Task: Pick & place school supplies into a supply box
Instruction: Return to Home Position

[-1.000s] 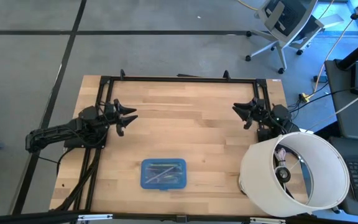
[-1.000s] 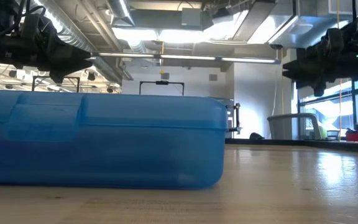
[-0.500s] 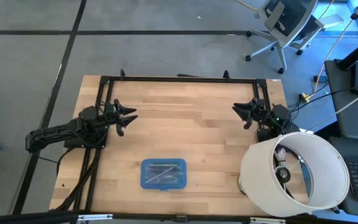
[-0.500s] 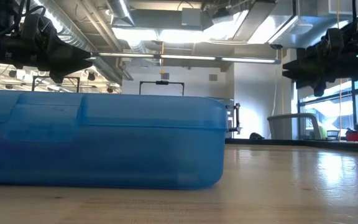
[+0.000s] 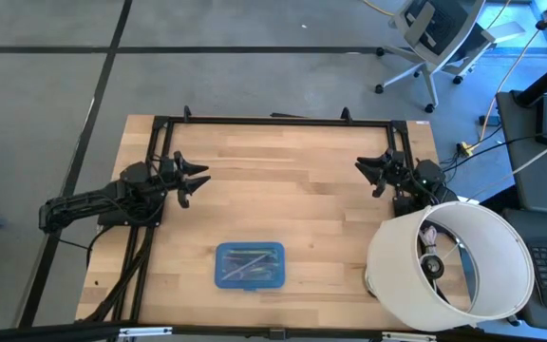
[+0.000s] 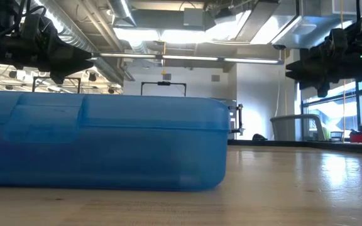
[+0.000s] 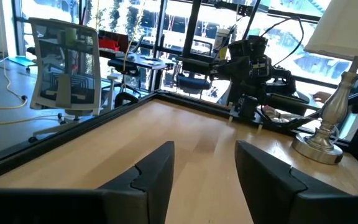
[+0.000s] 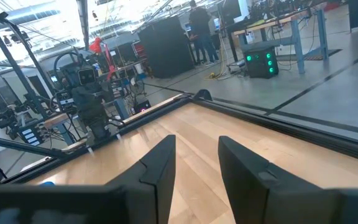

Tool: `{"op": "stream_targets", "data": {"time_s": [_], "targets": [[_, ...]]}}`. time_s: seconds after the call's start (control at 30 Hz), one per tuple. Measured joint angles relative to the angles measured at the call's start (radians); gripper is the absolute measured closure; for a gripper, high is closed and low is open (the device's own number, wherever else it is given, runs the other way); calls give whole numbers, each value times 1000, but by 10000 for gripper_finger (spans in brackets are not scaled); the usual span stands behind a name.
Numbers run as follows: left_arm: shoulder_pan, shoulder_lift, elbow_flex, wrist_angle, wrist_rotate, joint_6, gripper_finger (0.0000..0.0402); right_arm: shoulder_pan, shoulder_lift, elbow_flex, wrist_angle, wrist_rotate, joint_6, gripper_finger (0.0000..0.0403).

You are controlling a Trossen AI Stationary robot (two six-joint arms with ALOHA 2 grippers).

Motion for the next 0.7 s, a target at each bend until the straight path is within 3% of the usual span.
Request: {"op": "stream_targets", "data": {"time_s": [0.7], "targets": [[0,0,0,0,0,0,236,0,0,0,0,0,0,277]]}}
